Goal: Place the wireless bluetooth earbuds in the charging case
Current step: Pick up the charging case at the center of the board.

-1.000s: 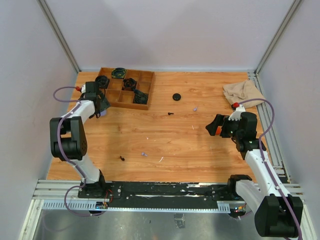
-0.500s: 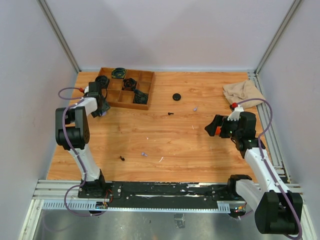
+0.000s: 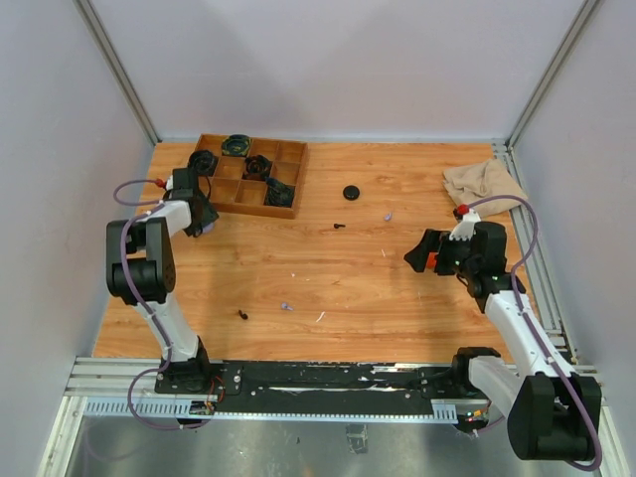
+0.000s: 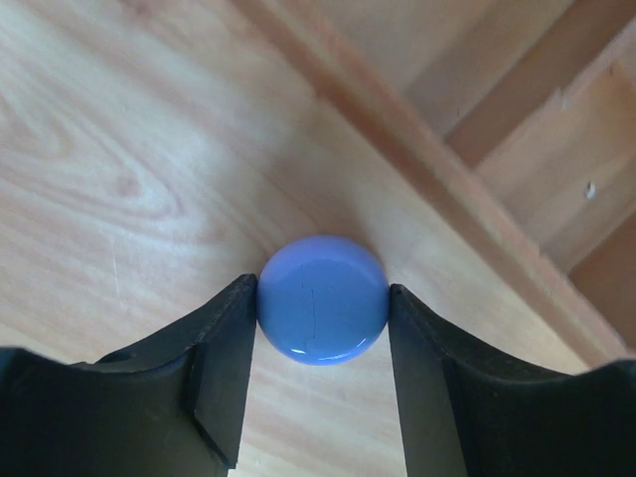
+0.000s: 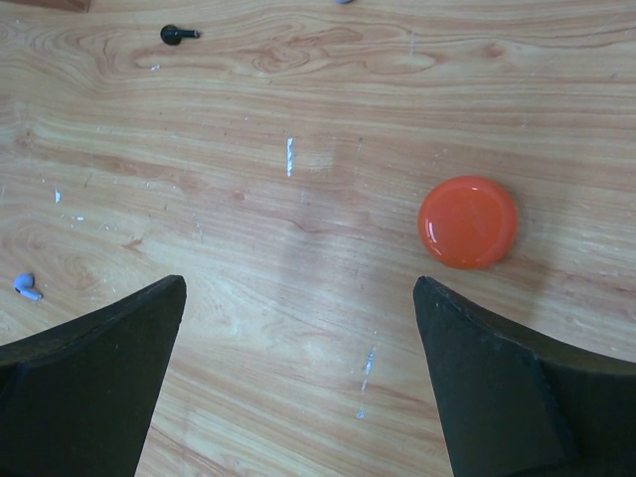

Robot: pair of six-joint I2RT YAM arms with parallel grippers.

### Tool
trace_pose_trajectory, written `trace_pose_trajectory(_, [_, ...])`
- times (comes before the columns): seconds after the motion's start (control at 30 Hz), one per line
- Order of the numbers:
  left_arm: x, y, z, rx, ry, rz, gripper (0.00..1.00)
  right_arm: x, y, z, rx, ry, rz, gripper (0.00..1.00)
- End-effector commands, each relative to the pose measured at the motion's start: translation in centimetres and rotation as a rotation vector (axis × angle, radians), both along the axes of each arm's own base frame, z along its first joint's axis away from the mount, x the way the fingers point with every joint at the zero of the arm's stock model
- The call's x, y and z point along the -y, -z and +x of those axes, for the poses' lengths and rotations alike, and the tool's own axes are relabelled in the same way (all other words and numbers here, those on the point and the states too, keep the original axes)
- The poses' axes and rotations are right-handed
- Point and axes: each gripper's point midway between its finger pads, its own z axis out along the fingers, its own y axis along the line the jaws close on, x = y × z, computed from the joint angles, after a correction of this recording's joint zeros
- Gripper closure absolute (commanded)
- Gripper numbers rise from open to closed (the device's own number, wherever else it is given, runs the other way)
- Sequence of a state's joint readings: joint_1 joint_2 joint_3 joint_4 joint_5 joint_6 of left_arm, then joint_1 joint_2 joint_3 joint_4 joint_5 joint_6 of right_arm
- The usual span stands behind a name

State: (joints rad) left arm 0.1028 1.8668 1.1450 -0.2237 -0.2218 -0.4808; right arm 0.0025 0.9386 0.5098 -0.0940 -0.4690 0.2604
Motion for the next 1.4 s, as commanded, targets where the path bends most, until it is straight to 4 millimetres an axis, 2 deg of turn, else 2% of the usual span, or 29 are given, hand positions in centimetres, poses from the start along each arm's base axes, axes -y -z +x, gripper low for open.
trace_pose_trajectory(0.0, [3.0,1.0,-3.3,-0.006,0.033,-0.145,0.65,-1.8,-0.2,-0.2,0.000,-0.085,0.017,0.01])
trace_pose_trajectory(0.13, [5.3,0.2,-4.7,0.024,0.092,-0.161,0.66,-2.7,-0.1,-0.7,-0.013,-0.129,0.006,0.01])
trace_pose_trajectory(0.33, [9.8,-1.7,-5.7,0.073,0.223,-0.145,0.66,-4.3,0.2,-1.6,-0.038,-0.197,0.007,0.01])
trace_pose_trajectory(0.53, [15.4,-3.8,-6.8,0.152,0.392,-0.147,0.66,-6.4,1.6,-3.3,-0.103,-0.284,0.001,0.02])
trace_pose_trajectory(0.73, [21.8,-6.0,-9.2,0.243,0.660,-0.110,0.66,-8.3,1.7,-4.5,-0.112,-0.350,0.000,0.02])
trace_pose_trajectory(1.1, [29.5,-10.5,-13.5,0.507,1.041,-0.024,0.65,-11.5,-2.4,-5.2,-0.036,-0.459,0.052,0.03])
trace_pose_trajectory(1.37, [33.1,-11.8,-16.2,0.604,1.256,0.069,0.66,-14.0,-5.6,-5.1,0.031,-0.513,0.136,0.05])
